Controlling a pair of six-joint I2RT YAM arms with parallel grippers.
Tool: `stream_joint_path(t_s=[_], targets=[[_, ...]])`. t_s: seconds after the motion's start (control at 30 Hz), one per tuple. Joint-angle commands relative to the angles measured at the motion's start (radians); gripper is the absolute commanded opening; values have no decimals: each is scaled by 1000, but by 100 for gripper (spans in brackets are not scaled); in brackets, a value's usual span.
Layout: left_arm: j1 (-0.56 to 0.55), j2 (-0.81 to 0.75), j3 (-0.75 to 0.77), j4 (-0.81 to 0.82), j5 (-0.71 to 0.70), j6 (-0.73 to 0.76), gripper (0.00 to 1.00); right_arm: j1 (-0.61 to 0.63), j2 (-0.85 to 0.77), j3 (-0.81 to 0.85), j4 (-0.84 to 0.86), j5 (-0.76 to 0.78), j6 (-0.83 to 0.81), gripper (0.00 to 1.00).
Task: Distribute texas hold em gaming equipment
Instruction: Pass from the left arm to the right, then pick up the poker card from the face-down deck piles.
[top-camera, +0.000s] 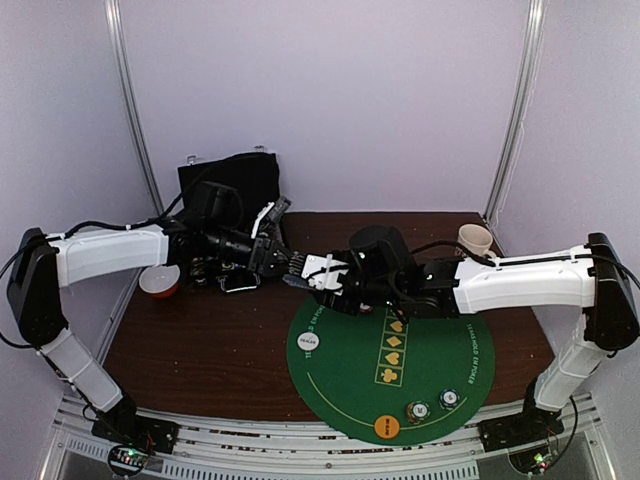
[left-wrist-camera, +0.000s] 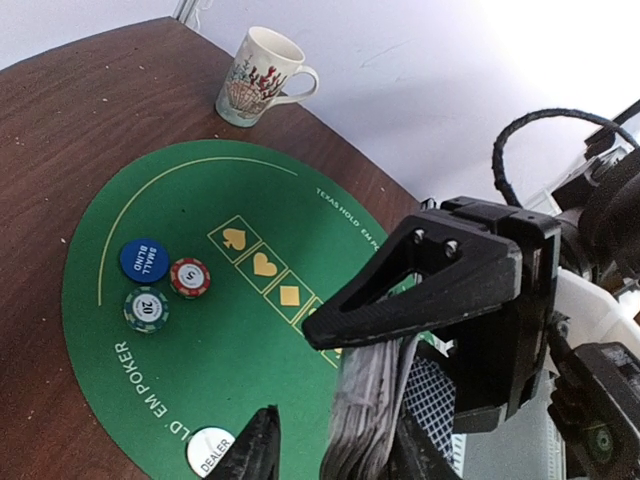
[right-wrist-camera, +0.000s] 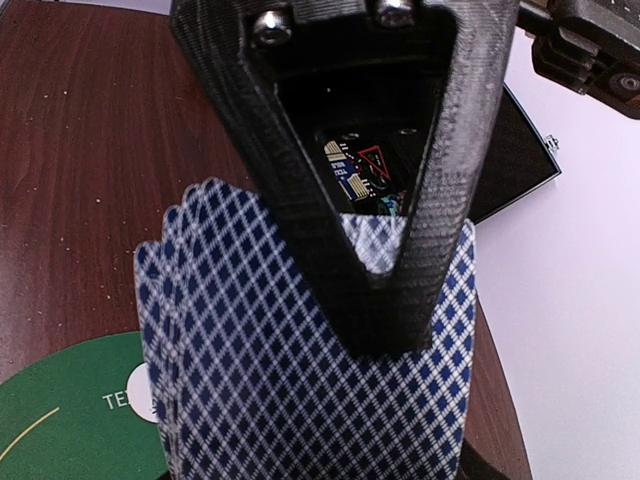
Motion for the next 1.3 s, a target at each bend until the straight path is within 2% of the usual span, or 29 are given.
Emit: stream_joint_path(t_s=[0.0,0.27,0.43,0.67,1.03,1.27], targets=[[-1,-7,41,-82,-84,75,39,-6,-32,-15,12,16,14,49],[-1,-3,65,-137,-143,111,40,-10,-36,-19,8,34,3,49],[0,-11,62,-106,-84,111,55,-10,-30,-12,9,20,0,48],[0,-14,73,-71,-19,97,65,-13,-22,-13,19,18,1,47],[16,8,99,-88,-40,87,63,-13,-28,-16,23,21,2,46],[31,-12,111,-105,-33,88,73,-15,-23,-21,23,35,-3,46]])
